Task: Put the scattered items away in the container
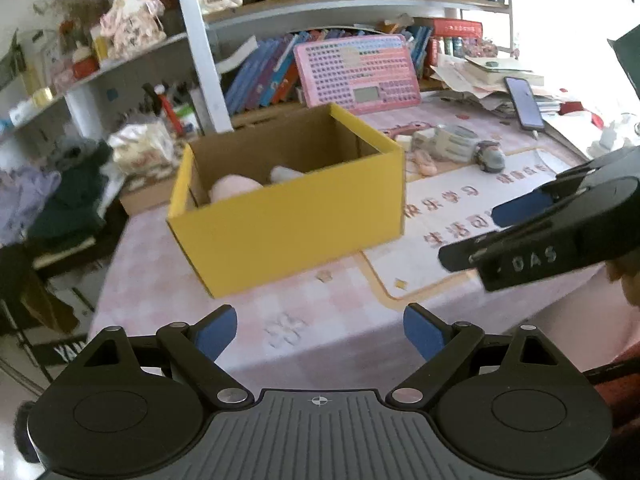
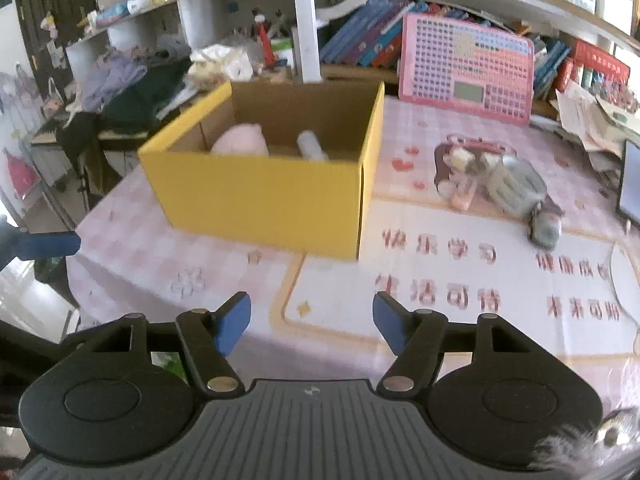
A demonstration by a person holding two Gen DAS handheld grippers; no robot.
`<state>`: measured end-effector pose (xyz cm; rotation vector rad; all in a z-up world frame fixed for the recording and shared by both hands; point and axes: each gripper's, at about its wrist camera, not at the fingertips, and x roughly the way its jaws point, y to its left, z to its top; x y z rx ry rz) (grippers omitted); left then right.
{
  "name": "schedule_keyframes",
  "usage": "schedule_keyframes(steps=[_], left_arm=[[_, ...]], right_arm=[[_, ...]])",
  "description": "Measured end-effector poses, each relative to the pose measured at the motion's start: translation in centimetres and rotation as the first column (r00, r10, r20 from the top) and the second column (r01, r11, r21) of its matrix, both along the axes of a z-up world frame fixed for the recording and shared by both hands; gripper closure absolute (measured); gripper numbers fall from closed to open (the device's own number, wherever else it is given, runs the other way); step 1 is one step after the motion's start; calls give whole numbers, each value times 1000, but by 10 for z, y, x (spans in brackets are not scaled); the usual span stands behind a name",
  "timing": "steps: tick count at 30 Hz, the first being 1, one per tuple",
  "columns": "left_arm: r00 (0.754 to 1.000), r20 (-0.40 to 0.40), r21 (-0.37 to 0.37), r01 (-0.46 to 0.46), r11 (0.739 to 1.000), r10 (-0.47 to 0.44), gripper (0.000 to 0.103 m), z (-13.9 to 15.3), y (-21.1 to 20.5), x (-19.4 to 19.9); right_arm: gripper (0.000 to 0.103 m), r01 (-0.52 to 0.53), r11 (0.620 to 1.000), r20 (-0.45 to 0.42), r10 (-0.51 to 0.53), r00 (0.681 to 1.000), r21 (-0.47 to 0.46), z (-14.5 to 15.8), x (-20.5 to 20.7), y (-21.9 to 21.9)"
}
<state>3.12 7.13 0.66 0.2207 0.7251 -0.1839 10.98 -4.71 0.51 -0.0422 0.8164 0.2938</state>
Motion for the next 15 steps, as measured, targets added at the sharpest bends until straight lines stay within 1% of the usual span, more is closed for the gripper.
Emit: schedule_keyframes(steps=[3, 4, 6, 11, 15], left_arm=[[1000, -21, -16, 21, 1000, -21, 10, -5, -5, -3], [999, -28, -27, 27, 999, -27, 10, -6, -6, -3], [998, -45, -51, 37, 998, -39, 10, -8, -7, -3], [995, -80, -79, 60, 995, -66, 10, -13, -13, 1], [989, -105, -87, 95, 992, -104, 10, -18, -21, 4]], right_arm=[[32, -4, 1000, -4, 4, 1000, -27, -2, -10, 1], [30, -3, 999, -5, 3, 1000, -36, -3, -13, 1], [29, 4, 999, -10, -5, 1000, -49, -5, -16, -1], [26, 54, 996, -33, -57, 998, -64, -8, -23, -12], [24, 97, 993, -49, -100, 994, -72, -11, -26, -21]])
